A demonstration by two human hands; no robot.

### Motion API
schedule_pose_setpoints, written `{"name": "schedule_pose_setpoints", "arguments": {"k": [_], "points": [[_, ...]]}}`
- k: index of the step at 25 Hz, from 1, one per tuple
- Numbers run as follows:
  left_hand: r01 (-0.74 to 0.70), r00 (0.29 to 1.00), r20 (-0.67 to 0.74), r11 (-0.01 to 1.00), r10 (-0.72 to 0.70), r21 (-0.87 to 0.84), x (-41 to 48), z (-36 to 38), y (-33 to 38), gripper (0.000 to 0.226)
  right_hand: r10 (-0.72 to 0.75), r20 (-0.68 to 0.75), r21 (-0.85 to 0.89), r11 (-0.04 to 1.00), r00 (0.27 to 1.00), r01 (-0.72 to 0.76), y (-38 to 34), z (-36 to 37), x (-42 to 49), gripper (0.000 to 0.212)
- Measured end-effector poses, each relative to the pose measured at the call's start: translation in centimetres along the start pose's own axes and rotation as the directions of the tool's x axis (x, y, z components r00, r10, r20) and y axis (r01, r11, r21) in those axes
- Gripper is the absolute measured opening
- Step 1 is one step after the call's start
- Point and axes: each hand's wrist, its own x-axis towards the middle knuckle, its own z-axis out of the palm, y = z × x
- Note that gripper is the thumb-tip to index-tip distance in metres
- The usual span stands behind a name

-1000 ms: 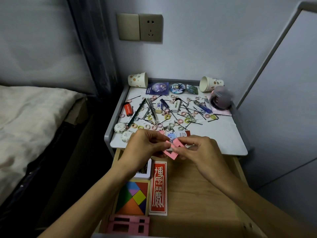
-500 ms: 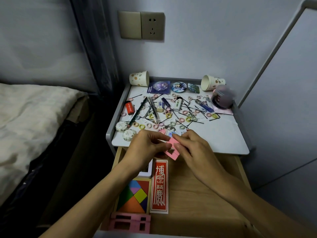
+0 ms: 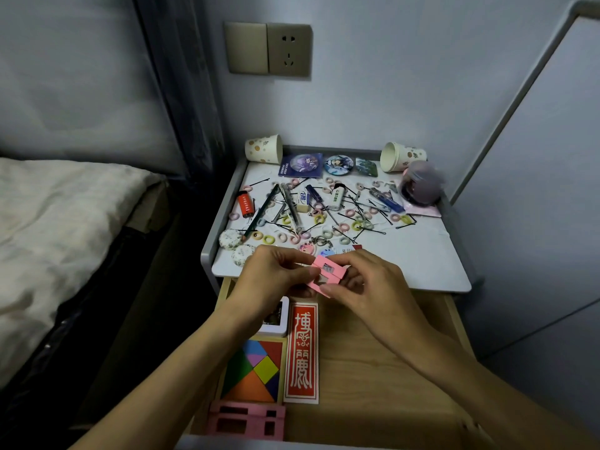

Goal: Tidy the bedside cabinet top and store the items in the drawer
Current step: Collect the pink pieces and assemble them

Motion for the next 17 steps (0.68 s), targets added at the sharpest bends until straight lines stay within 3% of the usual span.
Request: {"name": "schedule_pose_setpoints", "arguments": {"k": [4, 9, 17], "points": [[0.017, 1.0, -0.005, 1.0, -0.017, -0.025, -0.19, -0.08, 0.3, 0.012, -0.053, 0.036, -0.084, 0.995, 0.998, 0.055, -0.11, 0.08, -0.09, 0.059], [0.024, 1.0, -0.005, 0.999, -0.024, -0.027, -0.35, -0.08, 0.45, 0.011, -0.096, 0.015, -0.193, 0.976, 0.995, 0.097, -0.21, 0.22, -0.35, 0.062], [0.007, 1.0, -0.016, 1.0, -0.007, -0.014, -0.56, -0.19, 0.5, 0.01, -0.093, -0.004, -0.181, 0.979, 0.996, 0.09, -0.23, 0.67, -0.45, 0.065]]}}
